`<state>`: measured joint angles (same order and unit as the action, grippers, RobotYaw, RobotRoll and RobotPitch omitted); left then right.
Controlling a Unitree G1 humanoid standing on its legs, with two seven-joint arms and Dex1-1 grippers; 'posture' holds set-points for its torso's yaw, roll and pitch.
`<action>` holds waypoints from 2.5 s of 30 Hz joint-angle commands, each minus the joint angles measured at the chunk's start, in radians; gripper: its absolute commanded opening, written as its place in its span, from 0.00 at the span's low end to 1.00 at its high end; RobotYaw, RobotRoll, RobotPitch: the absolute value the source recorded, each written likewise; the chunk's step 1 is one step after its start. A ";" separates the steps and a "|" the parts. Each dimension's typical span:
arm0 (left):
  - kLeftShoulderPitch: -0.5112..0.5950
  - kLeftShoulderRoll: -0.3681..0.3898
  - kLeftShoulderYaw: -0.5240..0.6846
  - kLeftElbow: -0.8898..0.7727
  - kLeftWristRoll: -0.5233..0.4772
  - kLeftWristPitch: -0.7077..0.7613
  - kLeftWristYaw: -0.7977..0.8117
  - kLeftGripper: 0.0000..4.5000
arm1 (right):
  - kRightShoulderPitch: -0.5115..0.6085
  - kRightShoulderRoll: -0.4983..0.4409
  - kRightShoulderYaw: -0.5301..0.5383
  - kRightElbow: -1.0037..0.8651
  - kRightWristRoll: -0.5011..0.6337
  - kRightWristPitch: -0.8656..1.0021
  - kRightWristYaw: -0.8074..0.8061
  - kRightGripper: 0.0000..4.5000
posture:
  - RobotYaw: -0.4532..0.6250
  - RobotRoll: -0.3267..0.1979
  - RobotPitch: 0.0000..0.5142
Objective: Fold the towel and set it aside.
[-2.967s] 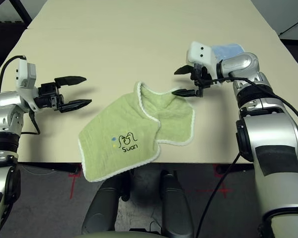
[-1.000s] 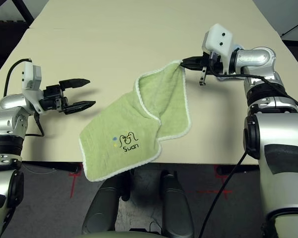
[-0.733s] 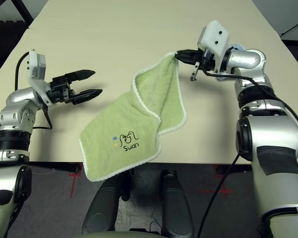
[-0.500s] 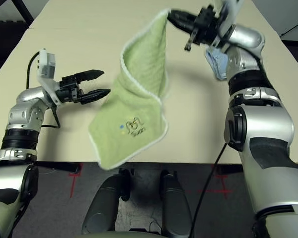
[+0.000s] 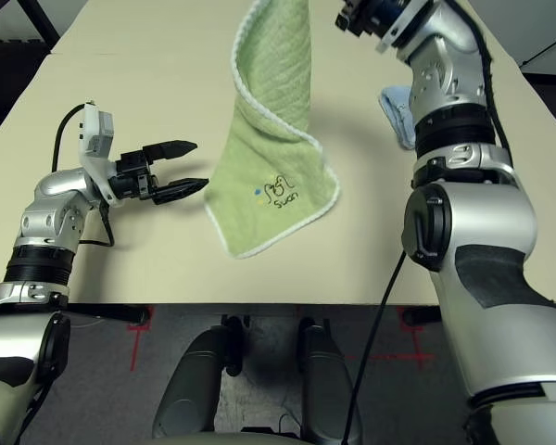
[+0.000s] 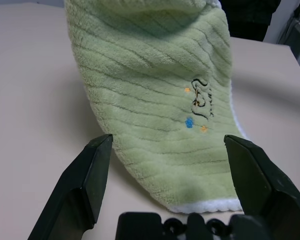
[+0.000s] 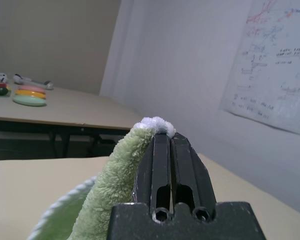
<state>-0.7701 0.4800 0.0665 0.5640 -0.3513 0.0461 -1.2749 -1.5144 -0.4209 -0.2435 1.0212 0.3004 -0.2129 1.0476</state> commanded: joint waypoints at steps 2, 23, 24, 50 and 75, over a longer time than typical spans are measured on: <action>-0.114 -0.088 0.046 0.043 -0.050 0.049 0.117 1.00 | -0.056 -0.017 0.030 0.004 -0.032 0.007 -0.016 0.01 | 0.47 0.62 0.42; -0.332 -0.145 0.092 -0.231 -0.215 0.704 0.532 1.00 | 0.004 0.031 0.082 -0.019 -0.080 0.008 -0.045 0.01 | 0.49 0.62 0.46; -0.336 -0.148 0.074 -0.212 -0.184 0.681 0.553 1.00 | 0.001 0.032 0.079 -0.020 -0.077 0.008 -0.046 0.01 | 0.49 0.62 0.46; -0.351 -0.127 0.002 0.175 0.117 0.409 0.663 1.00 | -0.242 -0.038 0.003 0.135 -0.070 -0.144 -0.176 0.01 | 0.48 0.62 0.47; -0.071 0.111 -0.091 -0.156 0.131 0.436 0.329 1.00 | -0.257 -0.050 0.035 0.229 -0.182 -0.138 -0.308 0.01 | 0.50 0.62 0.48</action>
<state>-0.8588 0.5810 -0.0061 0.4260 -0.2347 0.4813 -0.9316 -1.7391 -0.4425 -0.2080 1.2631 0.1300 -0.3357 0.7406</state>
